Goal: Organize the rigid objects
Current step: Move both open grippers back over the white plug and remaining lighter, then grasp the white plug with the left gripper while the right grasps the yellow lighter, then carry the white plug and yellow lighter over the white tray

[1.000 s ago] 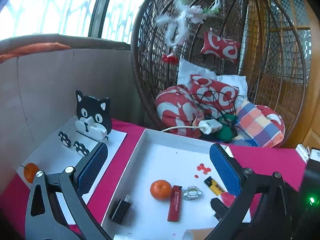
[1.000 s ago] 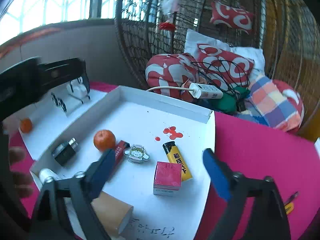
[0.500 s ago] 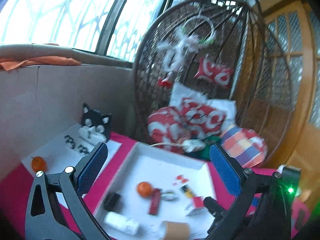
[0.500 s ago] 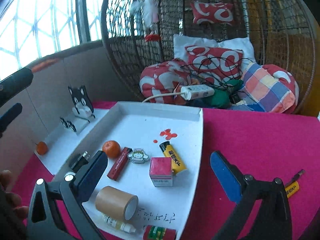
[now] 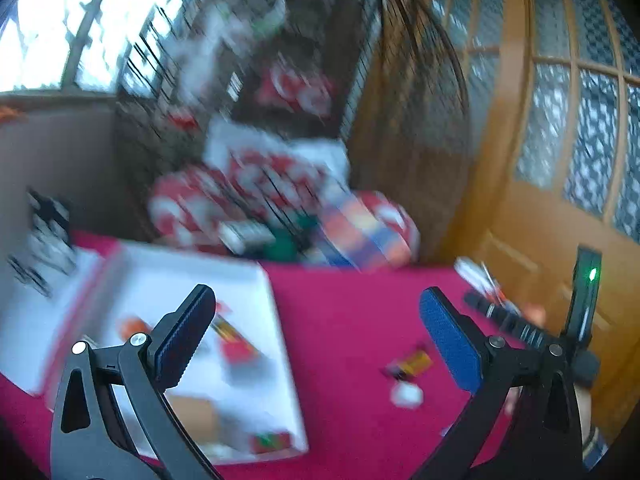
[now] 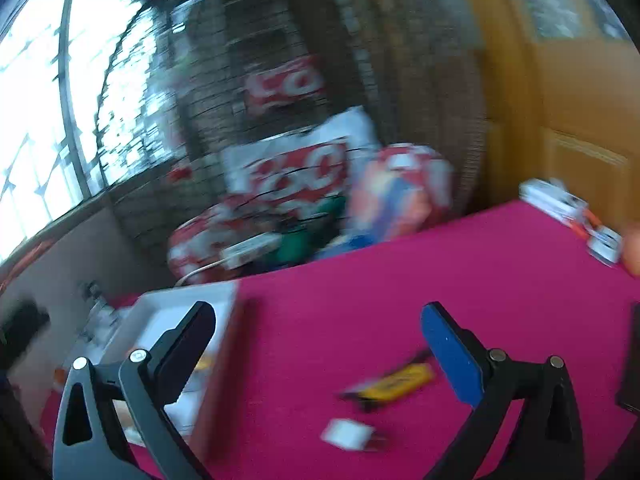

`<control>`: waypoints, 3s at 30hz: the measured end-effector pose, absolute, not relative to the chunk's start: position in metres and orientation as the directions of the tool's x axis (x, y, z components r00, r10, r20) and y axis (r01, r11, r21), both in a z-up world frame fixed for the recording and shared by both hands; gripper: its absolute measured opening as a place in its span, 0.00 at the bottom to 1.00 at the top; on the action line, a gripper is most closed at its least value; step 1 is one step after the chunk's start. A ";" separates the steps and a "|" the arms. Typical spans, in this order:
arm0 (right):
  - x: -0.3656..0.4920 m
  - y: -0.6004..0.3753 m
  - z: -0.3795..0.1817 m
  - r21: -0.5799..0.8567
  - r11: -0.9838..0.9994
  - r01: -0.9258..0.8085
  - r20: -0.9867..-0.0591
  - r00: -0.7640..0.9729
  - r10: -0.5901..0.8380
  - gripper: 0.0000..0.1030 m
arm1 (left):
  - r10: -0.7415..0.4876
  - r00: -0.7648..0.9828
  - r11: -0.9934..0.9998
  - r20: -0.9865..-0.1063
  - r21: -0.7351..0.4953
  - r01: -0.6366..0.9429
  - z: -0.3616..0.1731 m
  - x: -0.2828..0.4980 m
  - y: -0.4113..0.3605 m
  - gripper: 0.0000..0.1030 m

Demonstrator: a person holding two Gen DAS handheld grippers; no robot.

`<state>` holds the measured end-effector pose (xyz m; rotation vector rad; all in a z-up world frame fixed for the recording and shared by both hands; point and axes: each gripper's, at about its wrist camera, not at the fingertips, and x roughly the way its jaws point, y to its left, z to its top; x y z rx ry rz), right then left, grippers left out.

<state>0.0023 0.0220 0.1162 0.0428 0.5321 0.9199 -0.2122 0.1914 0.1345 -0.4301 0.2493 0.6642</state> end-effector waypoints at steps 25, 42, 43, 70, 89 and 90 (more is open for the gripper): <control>0.074 -0.060 0.029 0.340 0.703 -0.625 -0.576 0.452 0.681 1.00 | 0.228 0.623 0.906 -0.748 -0.070 -0.417 -0.004 -0.006 0.137 0.54; 0.039 0.078 0.013 0.027 0.422 -0.906 -0.746 0.263 0.612 1.00 | 0.242 0.700 0.864 -0.673 -0.179 -0.471 0.025 -0.082 0.138 0.42; 0.039 0.083 0.010 0.015 0.422 -0.907 -0.753 0.267 0.601 1.00 | 0.250 0.703 0.865 -0.666 -0.173 -0.471 0.028 -0.085 0.137 0.42; 0.036 0.080 0.005 0.015 0.447 -0.894 -0.758 0.281 0.588 0.78 | 0.316 0.672 0.877 -0.670 -0.065 -0.477 0.024 -0.108 0.100 0.43; 0.028 0.045 0.040 0.105 0.485 -0.868 -0.662 0.303 0.685 0.78 | 0.246 0.623 0.873 -0.742 -0.109 -0.475 -0.008 -0.094 0.110 0.43; 0.026 0.042 0.044 0.114 0.484 -0.868 -0.651 0.302 0.696 0.78 | 0.251 0.624 0.875 -0.740 -0.102 -0.473 -0.006 -0.094 0.109 0.43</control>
